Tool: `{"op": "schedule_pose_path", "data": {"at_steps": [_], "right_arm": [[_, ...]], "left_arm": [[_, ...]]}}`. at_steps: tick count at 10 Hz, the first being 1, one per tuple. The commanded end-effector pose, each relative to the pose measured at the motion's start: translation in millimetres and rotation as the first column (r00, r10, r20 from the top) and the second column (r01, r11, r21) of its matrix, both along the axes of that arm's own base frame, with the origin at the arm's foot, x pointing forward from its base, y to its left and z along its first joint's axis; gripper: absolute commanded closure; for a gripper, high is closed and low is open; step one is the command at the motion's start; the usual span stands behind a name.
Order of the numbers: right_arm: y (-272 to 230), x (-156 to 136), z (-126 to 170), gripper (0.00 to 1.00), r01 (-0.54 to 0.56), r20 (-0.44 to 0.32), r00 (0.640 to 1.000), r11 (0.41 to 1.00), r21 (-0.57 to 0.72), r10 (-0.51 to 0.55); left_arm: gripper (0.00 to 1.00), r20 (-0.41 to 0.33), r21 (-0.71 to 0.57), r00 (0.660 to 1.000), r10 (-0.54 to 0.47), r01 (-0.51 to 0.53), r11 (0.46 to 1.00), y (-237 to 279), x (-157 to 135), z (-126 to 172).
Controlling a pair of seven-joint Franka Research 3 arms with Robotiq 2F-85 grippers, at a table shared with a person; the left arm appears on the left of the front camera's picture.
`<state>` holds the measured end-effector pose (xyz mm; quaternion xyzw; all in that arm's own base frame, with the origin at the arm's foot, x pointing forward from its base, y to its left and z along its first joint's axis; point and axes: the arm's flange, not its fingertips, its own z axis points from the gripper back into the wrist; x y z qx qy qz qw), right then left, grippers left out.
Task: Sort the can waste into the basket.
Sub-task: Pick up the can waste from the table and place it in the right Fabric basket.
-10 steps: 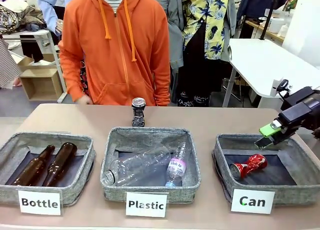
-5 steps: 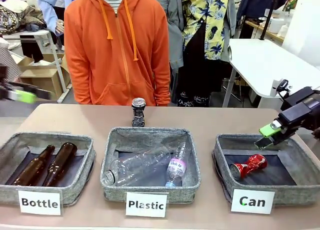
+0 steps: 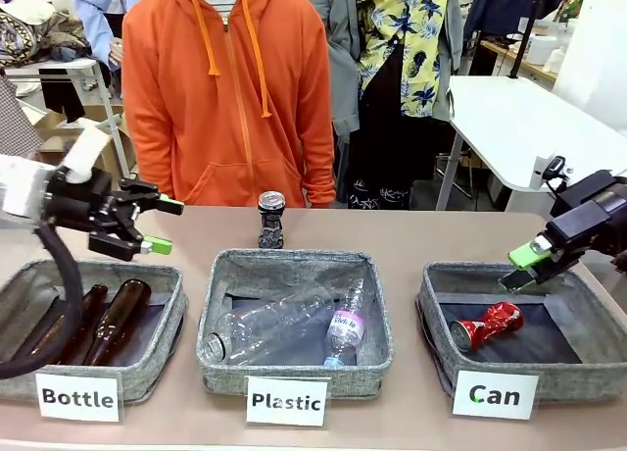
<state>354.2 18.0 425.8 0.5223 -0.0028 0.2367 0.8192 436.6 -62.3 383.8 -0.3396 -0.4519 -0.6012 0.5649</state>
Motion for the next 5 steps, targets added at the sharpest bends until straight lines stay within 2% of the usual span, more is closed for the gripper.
{"op": "schedule_pose_path", "data": {"at_steps": [1, 4, 5], "right_arm": [[-2.5, -2.1, -0.6, 0.0, -0.021, 0.013, 1.0, 1.0, -0.005, 0.021], [-2.5, -2.1, -0.6, 0.0, -0.021, 0.013, 1.0, 1.0, -0.005, 0.021], [-2.5, -2.1, -0.6, 0.0, -0.021, 0.013, 1.0, 1.0, -0.005, 0.021]], "left_arm": [[0.0, -0.023, -0.073, 0.999, -0.033, 0.031, 0.997, 4.4, -14.2, 13.8], [0.0, -0.023, -0.073, 0.999, -0.033, 0.031, 0.997, 4.4, -14.2, 13.8], [0.0, -0.008, -0.04, 1.0, -0.027, 0.027, 0.999, -0.4, -4.2, 6.7]]}}
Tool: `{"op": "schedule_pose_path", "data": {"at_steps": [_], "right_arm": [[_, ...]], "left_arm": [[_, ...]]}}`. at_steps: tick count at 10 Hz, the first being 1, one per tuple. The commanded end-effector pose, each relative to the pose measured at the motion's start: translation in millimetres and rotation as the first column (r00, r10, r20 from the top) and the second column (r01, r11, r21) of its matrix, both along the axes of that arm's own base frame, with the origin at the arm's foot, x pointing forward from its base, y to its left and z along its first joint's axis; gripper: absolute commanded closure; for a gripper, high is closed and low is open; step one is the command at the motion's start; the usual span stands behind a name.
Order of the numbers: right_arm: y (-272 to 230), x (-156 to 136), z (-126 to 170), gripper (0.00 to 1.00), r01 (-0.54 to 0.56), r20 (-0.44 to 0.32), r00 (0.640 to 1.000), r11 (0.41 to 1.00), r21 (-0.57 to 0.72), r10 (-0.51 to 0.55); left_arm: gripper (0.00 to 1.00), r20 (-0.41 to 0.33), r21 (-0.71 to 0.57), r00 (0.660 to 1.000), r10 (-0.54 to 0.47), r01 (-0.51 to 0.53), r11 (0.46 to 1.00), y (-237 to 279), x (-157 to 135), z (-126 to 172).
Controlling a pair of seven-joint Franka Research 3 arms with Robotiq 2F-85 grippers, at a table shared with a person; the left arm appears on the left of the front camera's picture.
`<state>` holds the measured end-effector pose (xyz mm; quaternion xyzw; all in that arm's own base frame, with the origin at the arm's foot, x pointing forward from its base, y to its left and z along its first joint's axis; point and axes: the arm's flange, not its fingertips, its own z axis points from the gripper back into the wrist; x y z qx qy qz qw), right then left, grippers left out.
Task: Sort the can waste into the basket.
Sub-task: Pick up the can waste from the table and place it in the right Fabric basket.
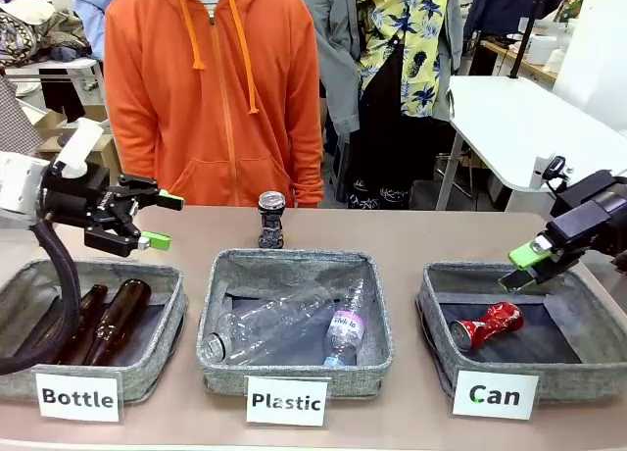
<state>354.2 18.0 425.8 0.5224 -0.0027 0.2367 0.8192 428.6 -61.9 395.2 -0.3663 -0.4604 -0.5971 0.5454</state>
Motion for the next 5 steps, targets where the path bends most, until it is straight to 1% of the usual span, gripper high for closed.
{"op": "schedule_pose_path", "data": {"at_steps": [1, 2, 3, 4, 5], "right_arm": [[-2.4, -2.2, -0.5, 0.0, -0.021, 0.013, 1.0, 1.0, -0.005, 0.021], [-2.4, -2.2, -0.5, 0.0, -0.021, 0.013, 1.0, 1.0, -0.005, 0.021], [-2.4, -2.2, -0.5, 0.0, -0.021, 0.013, 1.0, 1.0, -0.005, 0.021], [-2.4, -2.2, -0.5, 0.0, -0.021, 0.013, 1.0, 1.0, -0.005, 0.021], [-2.4, -2.2, -0.5, 0.0, -0.021, 0.013, 1.0, 1.0, -0.005, 0.021]], "left_arm": [[0.0, -0.056, 0.061, 0.998, 0.038, -0.035, 0.998, -18.2, 31.2, -3.9], [0.0, -0.059, 0.132, 0.983, 0.173, -0.164, 0.978, -33.9, 63.1, -2.9], [0.0, -0.064, 0.149, 0.974, 0.218, -0.206, 0.967, -45.4, 92.1, -3.3], [0.0, -0.098, 0.156, 0.966, 0.241, -0.224, 0.962, -52.2, 117.7, -6.9], [0.0, -0.115, 0.175, 0.957, 0.265, -0.243, 0.954, -57.2, 139.8, -16.8]]}}
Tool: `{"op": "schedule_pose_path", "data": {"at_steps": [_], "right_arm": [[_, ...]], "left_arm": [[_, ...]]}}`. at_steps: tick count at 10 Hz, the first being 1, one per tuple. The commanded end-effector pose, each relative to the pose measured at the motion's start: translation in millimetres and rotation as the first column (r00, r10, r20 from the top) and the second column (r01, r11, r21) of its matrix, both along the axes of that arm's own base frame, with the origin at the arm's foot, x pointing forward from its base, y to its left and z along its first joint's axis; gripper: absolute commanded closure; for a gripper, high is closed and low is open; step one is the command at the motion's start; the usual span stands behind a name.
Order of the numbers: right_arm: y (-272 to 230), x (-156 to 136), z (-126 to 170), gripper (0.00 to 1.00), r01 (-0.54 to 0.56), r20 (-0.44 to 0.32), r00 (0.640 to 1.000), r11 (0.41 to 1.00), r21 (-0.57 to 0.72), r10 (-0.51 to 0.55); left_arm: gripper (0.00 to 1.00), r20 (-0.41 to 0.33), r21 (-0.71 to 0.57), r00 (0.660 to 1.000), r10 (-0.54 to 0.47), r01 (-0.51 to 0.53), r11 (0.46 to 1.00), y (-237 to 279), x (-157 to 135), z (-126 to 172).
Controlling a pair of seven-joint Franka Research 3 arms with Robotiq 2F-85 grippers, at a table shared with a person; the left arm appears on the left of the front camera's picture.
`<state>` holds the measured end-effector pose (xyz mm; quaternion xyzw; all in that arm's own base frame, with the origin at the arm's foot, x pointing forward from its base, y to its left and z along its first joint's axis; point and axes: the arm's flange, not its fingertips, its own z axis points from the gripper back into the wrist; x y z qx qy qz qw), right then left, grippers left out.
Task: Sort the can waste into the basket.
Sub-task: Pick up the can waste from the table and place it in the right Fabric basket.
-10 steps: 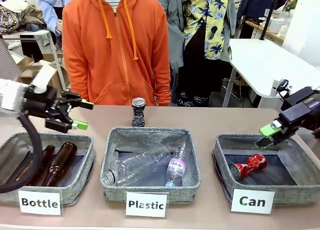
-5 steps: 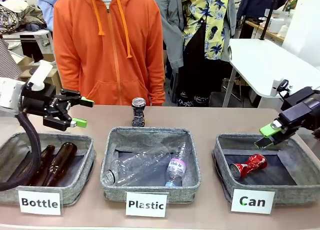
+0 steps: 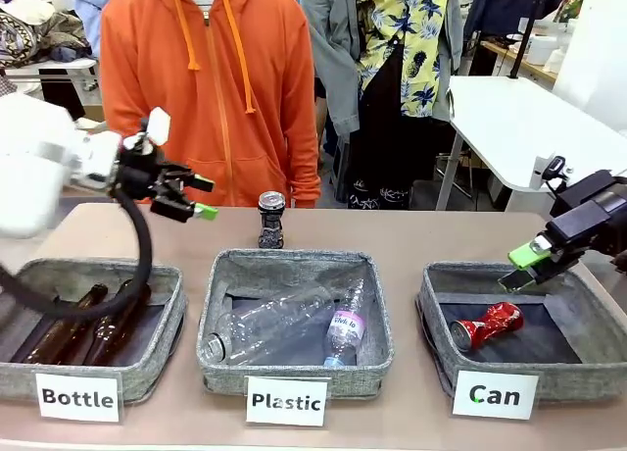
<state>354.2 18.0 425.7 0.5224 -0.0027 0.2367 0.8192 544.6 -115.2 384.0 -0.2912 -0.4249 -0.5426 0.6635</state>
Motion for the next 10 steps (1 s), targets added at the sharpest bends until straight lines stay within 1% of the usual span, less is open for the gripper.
{"op": "schedule_pose_path", "data": {"at_steps": [1, 2, 3, 6, 8, 9, 10], "right_arm": [[-2.4, -2.1, -0.5, 0.0, -0.021, 0.013, 1.0, 1.0, -0.005, 0.021], [-2.4, -2.1, -0.5, 0.0, -0.021, 0.013, 1.0, 1.0, -0.005, 0.021], [-2.4, -2.1, -0.5, 0.0, -0.021, 0.013, 1.0, 1.0, -0.005, 0.021], [-2.4, -2.1, -0.5, 0.0, -0.021, 0.013, 1.0, 1.0, -0.005, 0.021], [-2.4, -2.1, -0.5, 0.0, -0.021, 0.013, 1.0, 1.0, -0.005, 0.021], [-2.4, -2.1, -0.5, 0.0, -0.021, 0.013, 1.0, 1.0, -0.005, 0.021], [-2.4, -2.1, -0.5, 0.0, -0.021, 0.013, 1.0, 1.0, -0.005, 0.021]], "left_arm": [[0.0, -0.026, 0.025, 0.999, 0.043, -0.042, 0.999, -8.5, 37.4, -16.4], [0.0, -0.044, 0.058, 0.999, 0.022, -0.019, 0.998, -19.7, 51.4, -32.9], [0.0, -0.027, 0.082, 1.0, 0.009, -0.006, 0.997, -31.0, 62.6, -46.0], [0.0, 0.017, 0.074, 0.999, -0.048, 0.046, 0.996, -57.0, 85.1, -80.1], [0.0, 0.006, 0.096, 0.999, -0.043, 0.042, 0.994, -64.8, 93.2, -95.0], [0.0, -0.009, 0.086, 0.998, -0.058, 0.059, 0.995, -69.0, 95.5, -99.5], [0.0, -0.022, 0.046, 0.996, -0.09, 0.091, 0.995, -73.9, 97.9, -102.9]]}}
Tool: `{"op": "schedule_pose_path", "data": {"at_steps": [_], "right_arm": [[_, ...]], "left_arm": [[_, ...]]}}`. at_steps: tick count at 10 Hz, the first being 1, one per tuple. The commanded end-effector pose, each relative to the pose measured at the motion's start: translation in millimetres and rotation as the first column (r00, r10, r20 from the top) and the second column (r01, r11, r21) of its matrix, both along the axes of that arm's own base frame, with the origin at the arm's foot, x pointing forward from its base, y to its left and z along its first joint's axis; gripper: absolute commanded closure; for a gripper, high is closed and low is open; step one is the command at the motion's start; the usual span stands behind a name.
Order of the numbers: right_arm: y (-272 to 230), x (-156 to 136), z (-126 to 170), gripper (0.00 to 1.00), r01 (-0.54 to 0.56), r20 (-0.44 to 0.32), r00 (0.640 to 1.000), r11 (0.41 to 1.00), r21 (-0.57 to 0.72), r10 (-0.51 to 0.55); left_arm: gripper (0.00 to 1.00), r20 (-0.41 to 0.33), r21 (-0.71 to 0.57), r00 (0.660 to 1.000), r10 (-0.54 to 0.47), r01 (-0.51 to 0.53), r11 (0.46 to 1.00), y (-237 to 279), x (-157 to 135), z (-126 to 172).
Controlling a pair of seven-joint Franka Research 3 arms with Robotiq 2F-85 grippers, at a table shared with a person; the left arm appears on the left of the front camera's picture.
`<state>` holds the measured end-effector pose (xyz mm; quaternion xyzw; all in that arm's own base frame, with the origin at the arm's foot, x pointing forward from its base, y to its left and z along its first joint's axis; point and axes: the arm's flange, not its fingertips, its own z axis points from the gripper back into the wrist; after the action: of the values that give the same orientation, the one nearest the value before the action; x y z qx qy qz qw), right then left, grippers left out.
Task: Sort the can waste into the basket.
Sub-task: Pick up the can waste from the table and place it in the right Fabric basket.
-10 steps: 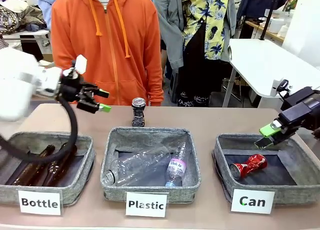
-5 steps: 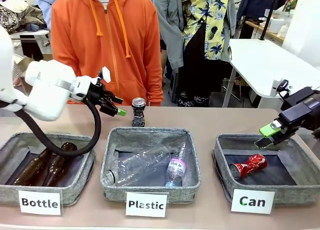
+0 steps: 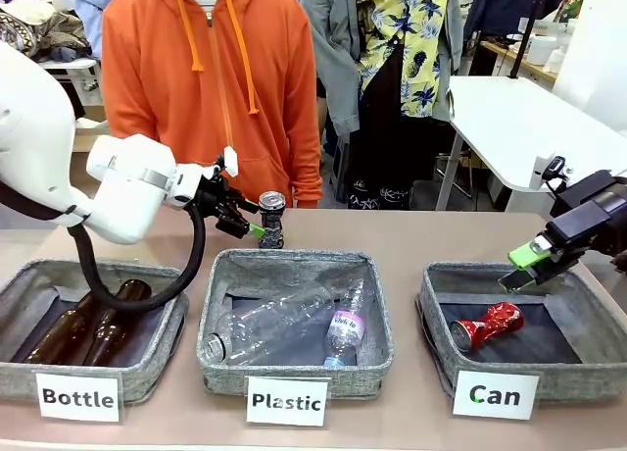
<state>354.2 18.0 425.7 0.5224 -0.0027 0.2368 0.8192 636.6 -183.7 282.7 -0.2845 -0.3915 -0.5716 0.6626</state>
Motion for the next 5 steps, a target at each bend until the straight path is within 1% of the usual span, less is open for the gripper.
{"op": "schedule_pose_path", "data": {"at_steps": [1, 5], "right_arm": [[-2.5, -2.1, -0.5, 0.0, -0.02, 0.013, 1.0, 1.0, -0.005, 0.02], [-2.5, -2.1, -0.5, 0.0, -0.02, 0.013, 1.0, 1.0, -0.005, 0.02]], "left_arm": [[0.0, 0.009, -0.06, 0.999, -0.041, 0.042, 0.997, -9.8, 10.7, -4.3], [0.0, 0.018, -0.115, 0.999, -0.048, 0.05, 0.992, -25.5, 23.5, -12.7]]}}
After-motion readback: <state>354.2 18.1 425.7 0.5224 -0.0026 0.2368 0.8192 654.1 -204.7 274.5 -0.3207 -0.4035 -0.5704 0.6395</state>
